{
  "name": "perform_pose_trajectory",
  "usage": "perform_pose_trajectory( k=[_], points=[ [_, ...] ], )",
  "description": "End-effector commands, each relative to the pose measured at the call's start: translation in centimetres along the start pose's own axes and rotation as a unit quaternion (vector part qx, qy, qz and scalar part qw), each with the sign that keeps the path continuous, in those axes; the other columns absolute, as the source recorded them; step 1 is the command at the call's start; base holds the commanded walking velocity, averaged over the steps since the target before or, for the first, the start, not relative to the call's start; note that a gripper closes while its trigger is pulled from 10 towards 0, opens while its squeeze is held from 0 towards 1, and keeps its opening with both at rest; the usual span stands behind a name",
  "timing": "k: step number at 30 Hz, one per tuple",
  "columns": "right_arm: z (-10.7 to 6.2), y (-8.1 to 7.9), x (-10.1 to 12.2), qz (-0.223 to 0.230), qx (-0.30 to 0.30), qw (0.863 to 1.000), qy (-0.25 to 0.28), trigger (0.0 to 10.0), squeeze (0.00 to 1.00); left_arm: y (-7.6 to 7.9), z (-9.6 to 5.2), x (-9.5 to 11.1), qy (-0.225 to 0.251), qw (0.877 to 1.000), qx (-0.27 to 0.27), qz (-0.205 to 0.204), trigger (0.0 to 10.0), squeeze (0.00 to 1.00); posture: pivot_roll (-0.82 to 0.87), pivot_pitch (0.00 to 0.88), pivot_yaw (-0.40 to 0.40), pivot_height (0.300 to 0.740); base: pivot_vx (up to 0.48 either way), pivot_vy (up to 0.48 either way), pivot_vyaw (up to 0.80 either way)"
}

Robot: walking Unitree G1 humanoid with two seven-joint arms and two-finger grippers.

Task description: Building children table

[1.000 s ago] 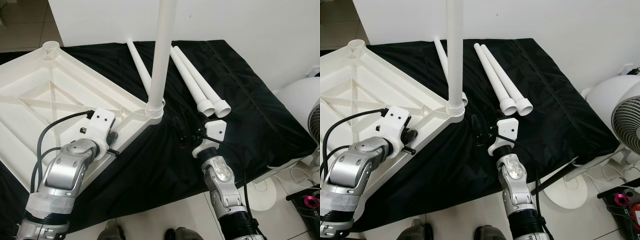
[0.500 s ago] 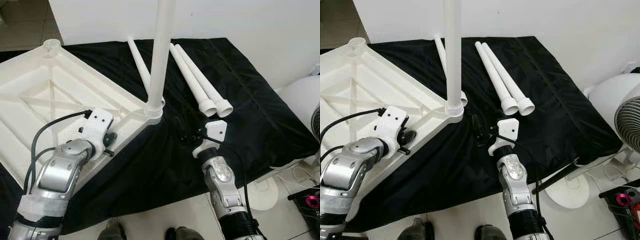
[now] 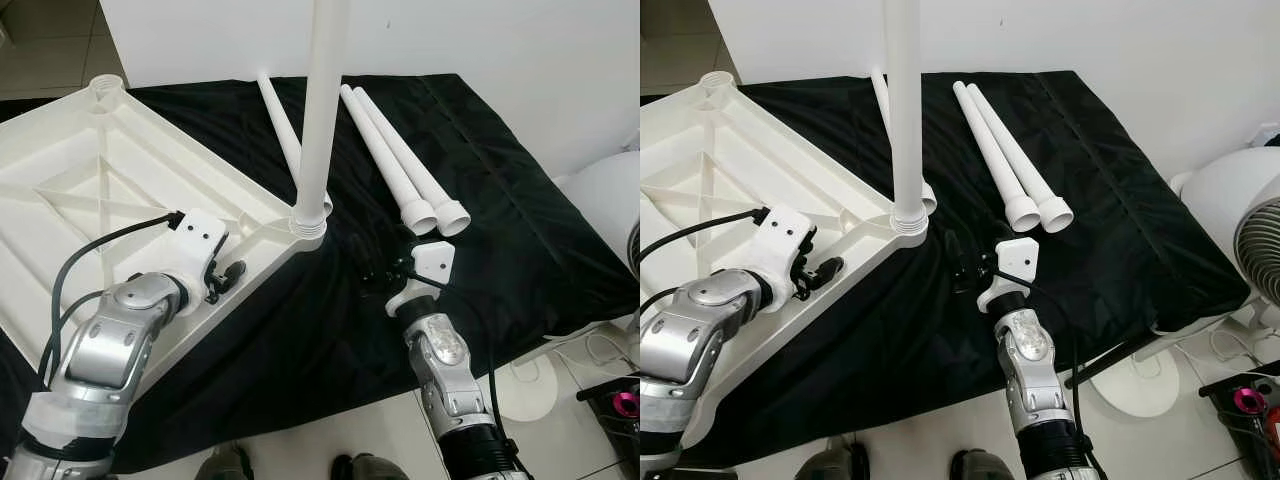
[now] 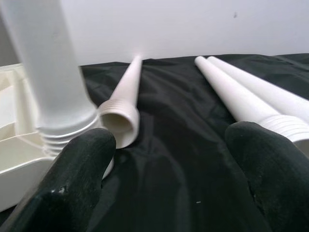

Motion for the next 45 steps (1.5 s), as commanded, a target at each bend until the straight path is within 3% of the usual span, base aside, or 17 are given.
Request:
perform_pose_trajectory(
  k=[1, 4, 8, 10, 11, 12, 14, 22, 25, 37, 41, 43, 45],
  points=[
    [-0.1, 0.7, 0.0, 0.004, -0.014, 1.000, 0.000, 10.0, 0.00, 0.7, -0.3, -0.3, -0.006, 0.999, -0.037, 0.010, 10.0, 0.00, 0.02, 0.118, -0.022, 0.740, 0.000, 0.000, 0.00],
    [0.2, 1.5, -0.1, 0.017, -0.024, 1.000, -0.002, 10.0, 0.00, -0.1, -1.1, -1.3, -0.026, 0.997, -0.054, 0.038, 10.0, 0.00, 0.02, 0.119, -0.024, 0.740, 0.000, 0.000, 0.00],
    [0.7, 2.3, 0.1, 0.063, -0.035, 0.997, -0.001, 10.0, 0.00, 0.5, -1.7, -0.1, 0.000, 0.996, -0.083, 0.021, 10.0, 0.00, 0.02, 0.120, -0.025, 0.740, 0.000, 0.000, 0.00],
    [0.7, 2.3, 0.1, 0.063, -0.035, 0.997, -0.001, 10.0, 0.00, 0.5, -1.7, -0.1, 0.000, 0.996, -0.083, 0.021, 10.0, 0.00, 0.02, 0.120, -0.025, 0.740, 0.000, 0.000, 0.00],
    [1.2, 2.9, 0.4, 0.087, -0.040, 0.995, 0.002, 10.0, 0.00, 1.4, -2.1, 1.1, 0.024, 0.993, -0.112, 0.008, 10.0, 0.00, 0.02, 0.124, -0.024, 0.740, 0.000, 0.000, 0.00],
    [1.2, 2.9, 0.4, 0.087, -0.040, 0.995, 0.002, 10.0, 0.00, 1.4, -2.1, 1.1, 0.024, 0.993, -0.112, 0.008, 10.0, 0.00, 0.02, 0.124, -0.024, 0.740, 0.000, 0.000, 0.00],
    [2.3, 3.5, 0.6, 0.088, -0.043, 0.995, -0.002, 10.0, 0.00, 2.8, -2.6, 2.5, 0.055, 0.988, -0.146, -0.004, 10.0, 0.00, 0.02, 0.125, -0.025, 0.740, 0.000, 0.000, 0.00],
    [5.4, 3.8, 0.6, 0.095, -0.044, 0.994, -0.033, 10.0, 0.00, 5.1, -2.7, 5.7, 0.127, 0.978, -0.167, -0.010, 10.0, 0.00, 0.04, 0.134, -0.033, 0.740, 0.000, 0.000, 0.00],
    [7.1, 3.3, 0.6, 0.092, -0.034, 0.994, -0.051, 10.0, 0.00, 6.2, -2.4, 7.8, 0.165, 0.971, -0.170, -0.019, 10.0, 0.00, 0.05, 0.146, -0.042, 0.740, 0.000, 0.000, 0.00],
    [9.7, 1.8, 1.1, 0.078, 0.012, 0.994, -0.071, 10.0, 0.00, 7.9, -2.8, 11.0, 0.214, 0.958, -0.186, -0.044, 10.0, 0.00, 0.07, 0.203, -0.072, 0.740, 0.000, 0.000, 0.00],
    [11.0, 1.0, 1.5, 0.032, 0.048, 0.995, -0.080, 10.0, 0.00, 9.2, -3.2, 11.9, 0.226, 0.952, -0.202, -0.054, 10.0, 0.00, 0.07, 0.223, -0.087, 0.740, 0.000, 0.000, 0.00],
    [11.7, -0.6, 1.9, -0.004, 0.096, 0.992, -0.079, 10.0, 0.00, 9.7, -3.3, 12.0, 0.228, 0.950, -0.203, -0.057, 10.0, 0.00, 0.08, 0.225, -0.096, 0.740, 0.000, 0.000, 0.00],
    [11.9, -1.4, 2.0, -0.008, 0.116, 0.990, -0.078, 10.0, 0.00, 9.8, -3.2, 12.0, 0.229, 0.951, -0.201, -0.058, 10.0, 0.00, 0.08, 0.225, -0.096, 0.740, 0.000, 0.000, 0.00]
  ],
)
Point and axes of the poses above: a point about 5 cm out from each wrist's last joint towards the gripper, its own z axis pointing out of the wrist towards the gripper, its own x axis along the axis of the wrist's last joint, y = z × x, the point moved 5 cm from there along z, pointing out of the wrist towards the gripper, and after that the axes turned 7 degrees about -z, right-handed, at the moved point
